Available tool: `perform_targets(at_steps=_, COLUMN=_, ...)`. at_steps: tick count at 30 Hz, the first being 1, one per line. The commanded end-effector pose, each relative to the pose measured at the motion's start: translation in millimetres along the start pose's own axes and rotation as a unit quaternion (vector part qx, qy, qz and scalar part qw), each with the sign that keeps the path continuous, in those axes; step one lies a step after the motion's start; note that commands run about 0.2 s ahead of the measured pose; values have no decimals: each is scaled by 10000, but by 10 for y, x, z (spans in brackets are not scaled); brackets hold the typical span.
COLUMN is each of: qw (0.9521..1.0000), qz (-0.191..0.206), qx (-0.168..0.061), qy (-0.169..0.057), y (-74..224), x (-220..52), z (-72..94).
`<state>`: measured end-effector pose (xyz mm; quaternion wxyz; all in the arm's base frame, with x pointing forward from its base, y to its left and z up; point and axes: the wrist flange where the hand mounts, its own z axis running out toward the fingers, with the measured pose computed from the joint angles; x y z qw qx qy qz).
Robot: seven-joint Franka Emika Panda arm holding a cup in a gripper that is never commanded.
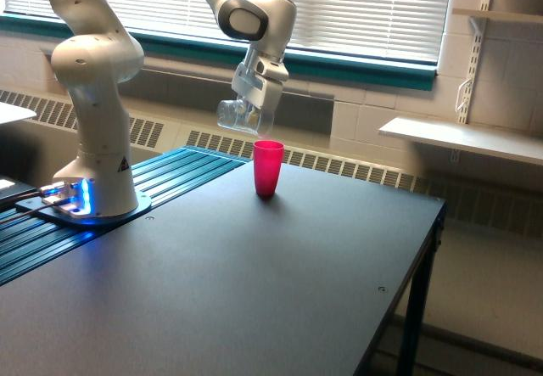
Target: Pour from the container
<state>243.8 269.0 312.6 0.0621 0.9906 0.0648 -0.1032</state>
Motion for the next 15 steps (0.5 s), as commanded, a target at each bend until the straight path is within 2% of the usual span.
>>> perform_targets(at_steps=1, qw=9998, qz=134, qx=47, qy=111, y=8, x=39, z=-33)
perform_targets(at_steps=6, qw=9991, qz=160, qx=66, qy=381, y=23, x=74, z=-118)
perform_targets(at_steps=10, qw=9981, qz=210, qx=-19, qy=573, y=78, x=109, z=-207)
perform_targets(at_steps=15, qw=9976, qz=343, qx=-53, qy=602, y=145, x=134, z=-276)
